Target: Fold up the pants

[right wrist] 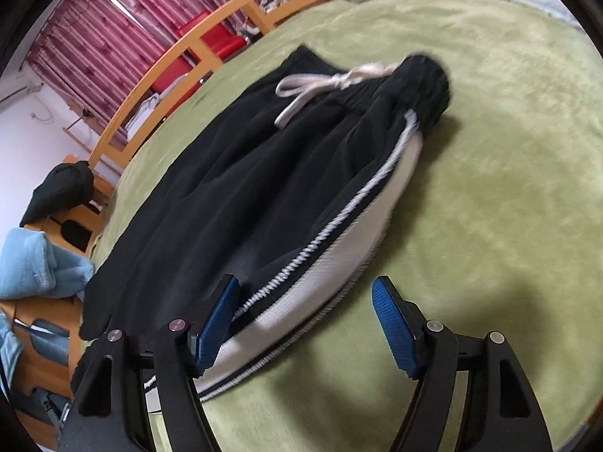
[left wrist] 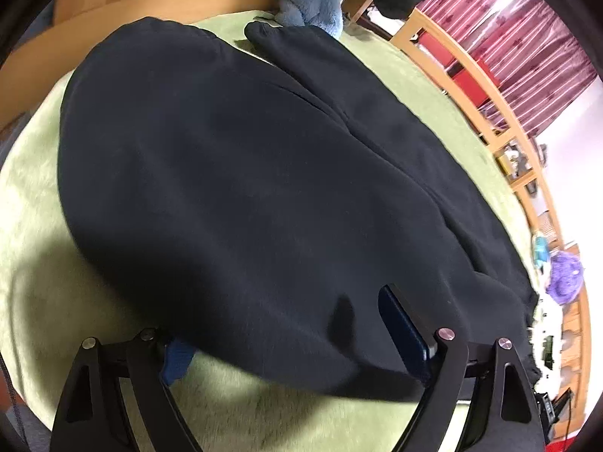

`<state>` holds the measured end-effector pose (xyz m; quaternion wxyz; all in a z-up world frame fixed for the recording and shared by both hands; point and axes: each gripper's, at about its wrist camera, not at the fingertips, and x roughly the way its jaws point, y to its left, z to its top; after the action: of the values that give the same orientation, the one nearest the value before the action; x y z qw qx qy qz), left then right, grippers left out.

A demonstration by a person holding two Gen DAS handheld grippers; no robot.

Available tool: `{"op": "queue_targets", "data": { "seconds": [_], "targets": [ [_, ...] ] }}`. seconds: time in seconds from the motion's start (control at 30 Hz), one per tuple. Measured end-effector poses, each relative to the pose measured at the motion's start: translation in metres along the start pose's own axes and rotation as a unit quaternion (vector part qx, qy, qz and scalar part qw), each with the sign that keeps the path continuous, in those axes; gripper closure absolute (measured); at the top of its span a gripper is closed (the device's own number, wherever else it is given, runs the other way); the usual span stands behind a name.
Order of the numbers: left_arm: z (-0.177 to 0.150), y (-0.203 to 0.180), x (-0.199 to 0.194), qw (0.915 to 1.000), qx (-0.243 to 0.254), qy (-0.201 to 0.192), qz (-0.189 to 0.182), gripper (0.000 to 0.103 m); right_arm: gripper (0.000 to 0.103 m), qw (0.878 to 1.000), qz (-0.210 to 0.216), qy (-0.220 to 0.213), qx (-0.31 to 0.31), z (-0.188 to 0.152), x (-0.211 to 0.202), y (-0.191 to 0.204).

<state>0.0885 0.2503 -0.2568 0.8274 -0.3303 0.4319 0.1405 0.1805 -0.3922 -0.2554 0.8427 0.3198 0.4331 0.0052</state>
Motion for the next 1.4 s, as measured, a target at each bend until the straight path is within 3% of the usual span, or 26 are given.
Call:
{"op": "queue_targets", "data": {
  "seconds": [0.03,0.07,0.1,0.2,0.37,0.57,0.9,1.03,1.13,1.23,1.27,1.3,1.4],
  "targets": [
    [0.002,-0.002,0.000,0.9999,0.004,-0.001,0.011,0.034,0.041,1.000,0.006,0.011,-0.005,-0.001,0.009,0.003],
    [0.005,-0.005,0.001,0.9997,0.013,-0.001,0.023,0.059,0.061,1.000,0.010,0.017,-0.009,-0.001,0.013,0.005],
    [0.009,-0.007,0.001,0.9994,0.024,0.004,0.027,0.089,0.071,1.000,0.010,0.020,-0.017,-0.001,0.015,0.008],
    [0.024,-0.008,-0.015,0.9998,0.018,-0.006,-0.006,0.092,0.082,0.999,0.014,0.000,-0.040,0.003,0.004,0.019],
    [0.061,-0.047,-0.049,0.9963,0.062,-0.056,-0.022,0.092,0.085,0.995,0.058,-0.029,-0.071,0.030,-0.020,0.048],
    [0.120,-0.105,-0.065,0.9880,0.095,-0.119,-0.027,0.092,0.087,0.988,0.071,-0.068,-0.121,0.081,-0.031,0.096],
    [0.217,-0.189,-0.009,0.9791,0.122,-0.159,-0.035,0.092,0.088,0.980,0.072,-0.112,-0.148,0.184,0.004,0.155],
    [0.242,-0.215,0.027,0.9781,0.128,-0.161,-0.031,0.092,0.088,0.980,0.056,-0.120,-0.151,0.215,0.044,0.169],
    [0.250,-0.224,0.064,0.9820,0.133,-0.133,-0.021,0.092,0.088,0.983,0.038,-0.116,-0.140,0.226,0.075,0.165],
    [0.250,-0.225,0.100,0.9889,0.127,-0.077,-0.007,0.089,0.069,0.988,0.026,-0.084,-0.128,0.226,0.114,0.155],
    [0.248,-0.224,0.107,0.9903,0.124,-0.063,0.002,0.088,0.056,0.988,0.025,-0.079,-0.127,0.223,0.122,0.152],
    [0.244,-0.222,0.111,0.9910,0.122,-0.053,0.013,0.076,0.043,0.989,0.019,-0.068,-0.129,0.219,0.130,0.150],
    [0.231,-0.215,0.098,0.9903,0.124,-0.062,0.002,0.041,0.041,0.988,0.014,-0.060,-0.140,0.205,0.129,0.146]
  ]
}}
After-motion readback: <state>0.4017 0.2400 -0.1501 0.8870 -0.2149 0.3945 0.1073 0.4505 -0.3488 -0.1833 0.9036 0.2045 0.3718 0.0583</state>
